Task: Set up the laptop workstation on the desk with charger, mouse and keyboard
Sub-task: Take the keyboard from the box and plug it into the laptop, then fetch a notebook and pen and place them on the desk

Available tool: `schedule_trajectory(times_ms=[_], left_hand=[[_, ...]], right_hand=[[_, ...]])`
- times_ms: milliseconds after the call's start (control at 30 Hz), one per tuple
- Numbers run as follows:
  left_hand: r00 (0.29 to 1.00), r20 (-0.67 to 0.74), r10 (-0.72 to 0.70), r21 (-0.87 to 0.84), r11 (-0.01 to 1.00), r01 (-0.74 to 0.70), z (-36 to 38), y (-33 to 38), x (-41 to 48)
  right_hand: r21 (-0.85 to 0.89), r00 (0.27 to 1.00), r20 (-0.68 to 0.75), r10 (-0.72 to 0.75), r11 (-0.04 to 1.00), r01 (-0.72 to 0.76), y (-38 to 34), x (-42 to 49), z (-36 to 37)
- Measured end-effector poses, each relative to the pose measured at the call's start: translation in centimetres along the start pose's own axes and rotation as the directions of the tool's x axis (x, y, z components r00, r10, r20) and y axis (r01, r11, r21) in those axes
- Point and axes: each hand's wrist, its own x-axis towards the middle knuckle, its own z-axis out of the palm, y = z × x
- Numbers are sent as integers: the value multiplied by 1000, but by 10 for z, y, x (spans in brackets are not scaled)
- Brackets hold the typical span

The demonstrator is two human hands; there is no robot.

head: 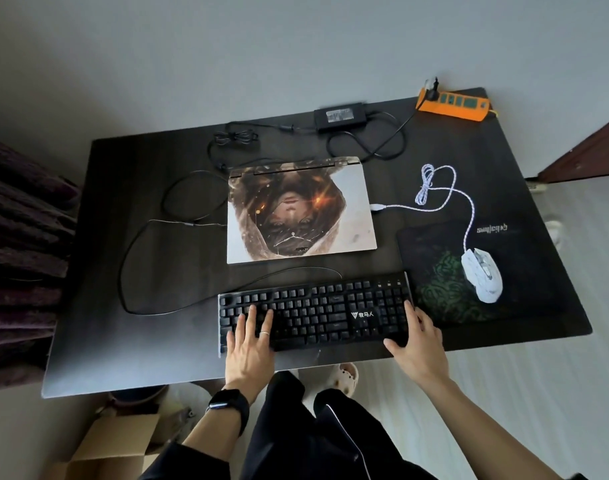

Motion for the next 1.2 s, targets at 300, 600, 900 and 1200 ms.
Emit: schedule_trajectory(times_ms=[300,600,900,1200], left_hand=[[892,86,444,7,895,-446,-26,83,5],[523,231,821,97,515,-851,-38,247,-28],[-27,293,956,80,-53,-995,-18,476,-238],[-327,218,920,0,-335,-942,25,648,-489]], right_hand=[[264,980,-179,82,964,-32,24,-61,-28],[576,719,-461,520,792,-204,104,-211,-33],[761,185,-599,779,626,-170,248,-392,-52],[783,-77,-610,789,586,-207,424,-571,-73]])
